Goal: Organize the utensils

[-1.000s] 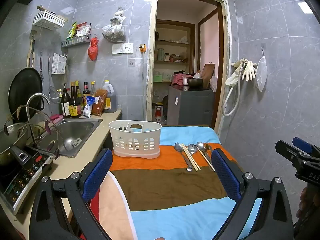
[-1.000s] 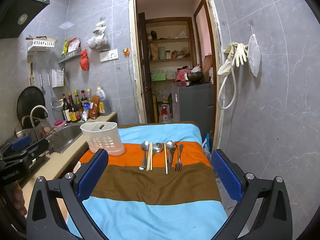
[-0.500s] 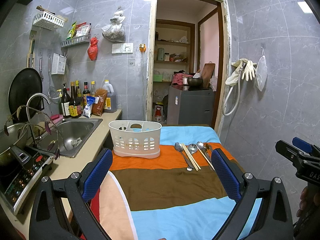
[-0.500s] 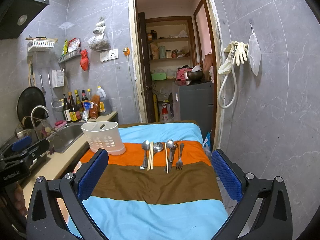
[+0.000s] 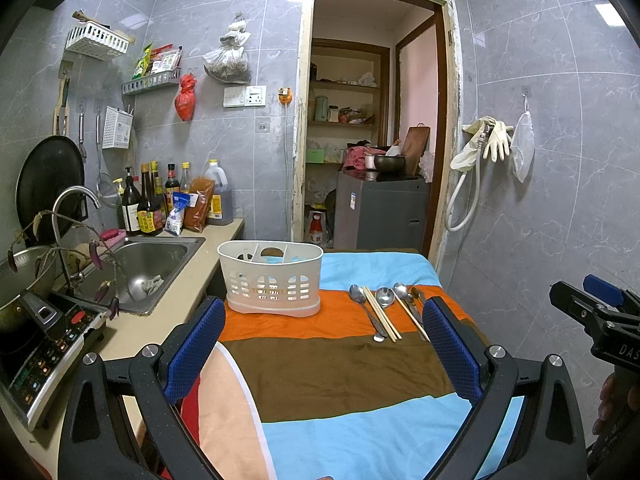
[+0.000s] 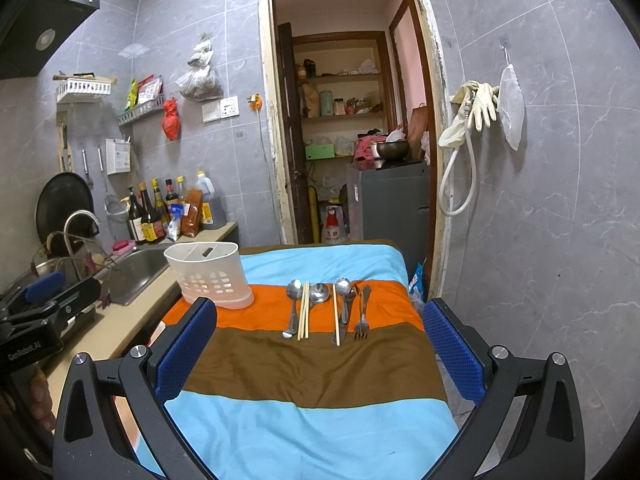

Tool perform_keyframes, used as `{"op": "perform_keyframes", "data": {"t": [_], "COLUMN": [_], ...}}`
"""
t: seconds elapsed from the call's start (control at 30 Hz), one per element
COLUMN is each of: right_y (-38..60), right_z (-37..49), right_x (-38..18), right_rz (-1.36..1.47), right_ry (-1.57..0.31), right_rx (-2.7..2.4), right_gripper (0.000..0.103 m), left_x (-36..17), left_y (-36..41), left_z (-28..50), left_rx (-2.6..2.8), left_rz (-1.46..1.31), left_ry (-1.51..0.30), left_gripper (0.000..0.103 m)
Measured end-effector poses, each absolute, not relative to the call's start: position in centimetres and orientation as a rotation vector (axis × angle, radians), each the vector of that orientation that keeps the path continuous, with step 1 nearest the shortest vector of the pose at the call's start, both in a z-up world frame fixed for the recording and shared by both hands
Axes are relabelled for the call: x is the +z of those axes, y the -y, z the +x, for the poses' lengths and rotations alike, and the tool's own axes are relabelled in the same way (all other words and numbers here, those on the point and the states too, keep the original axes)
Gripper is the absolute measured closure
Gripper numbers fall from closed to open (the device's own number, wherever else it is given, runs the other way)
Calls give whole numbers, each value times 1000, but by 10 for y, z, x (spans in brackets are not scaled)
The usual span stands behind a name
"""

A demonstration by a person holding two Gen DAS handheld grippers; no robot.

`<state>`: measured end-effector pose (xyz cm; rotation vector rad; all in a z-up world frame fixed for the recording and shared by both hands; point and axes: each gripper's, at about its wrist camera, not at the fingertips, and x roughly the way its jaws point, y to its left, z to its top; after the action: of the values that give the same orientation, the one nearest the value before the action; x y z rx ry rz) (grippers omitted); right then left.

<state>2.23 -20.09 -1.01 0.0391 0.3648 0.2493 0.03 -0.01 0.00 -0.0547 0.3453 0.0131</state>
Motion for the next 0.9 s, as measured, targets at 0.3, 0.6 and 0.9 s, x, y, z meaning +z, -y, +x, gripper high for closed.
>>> {"op": "perform_keyframes", "data": {"t": [0.3, 0.6, 0.9], "right_y": [201, 204, 201], "right_z": [23, 25, 27], "right_x": [-11, -8, -12], "right_rz": [40, 42, 44], "right_ry": [-367, -368, -371], "right_rx": [251, 250, 251], "right_gripper": [0, 0, 0], "left_x": [0, 0, 0], "left_y": [0, 0, 0], "left_z": [0, 0, 0], "left_rx": [14, 14, 14], "left_rz": [-55, -54, -55], "left_ry": [-346, -347, -348], "left_gripper": [6, 6, 6]}}
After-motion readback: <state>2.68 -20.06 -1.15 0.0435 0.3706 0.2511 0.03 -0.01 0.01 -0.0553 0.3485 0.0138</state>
